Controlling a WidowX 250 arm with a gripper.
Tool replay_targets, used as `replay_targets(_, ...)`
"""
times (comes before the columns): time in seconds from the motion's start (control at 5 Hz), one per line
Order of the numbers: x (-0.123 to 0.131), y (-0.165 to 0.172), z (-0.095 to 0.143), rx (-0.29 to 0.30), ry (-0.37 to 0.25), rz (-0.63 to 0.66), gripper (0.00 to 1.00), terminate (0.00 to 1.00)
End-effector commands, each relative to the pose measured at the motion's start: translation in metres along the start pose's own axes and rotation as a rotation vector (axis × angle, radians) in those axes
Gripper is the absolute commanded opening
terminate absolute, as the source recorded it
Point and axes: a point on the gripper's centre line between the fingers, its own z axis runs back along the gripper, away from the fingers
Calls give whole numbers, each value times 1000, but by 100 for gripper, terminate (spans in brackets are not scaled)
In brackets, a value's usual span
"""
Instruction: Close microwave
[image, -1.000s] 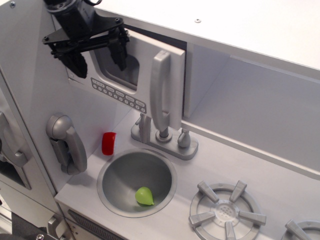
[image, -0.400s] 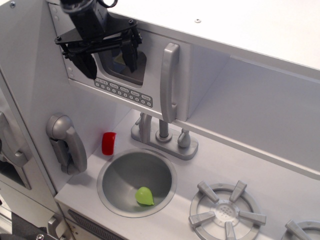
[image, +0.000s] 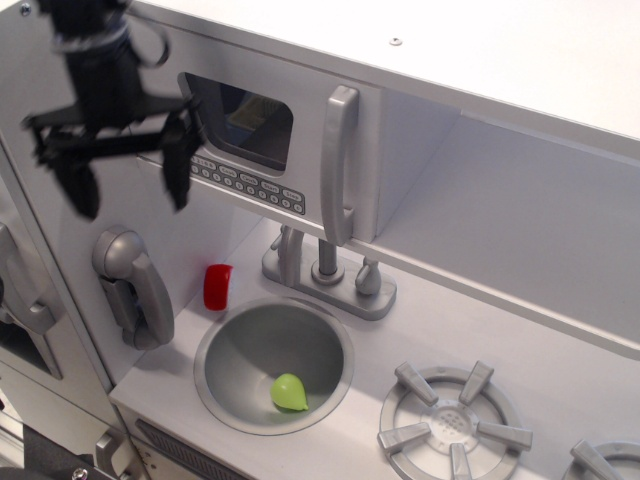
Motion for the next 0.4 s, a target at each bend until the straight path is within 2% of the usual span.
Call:
replay_targets(0.0, 4, 33, 33, -51, -80, -42, 100, 0)
replay_targets(0.2, 4, 33, 33, -51, -80, -42, 100, 100)
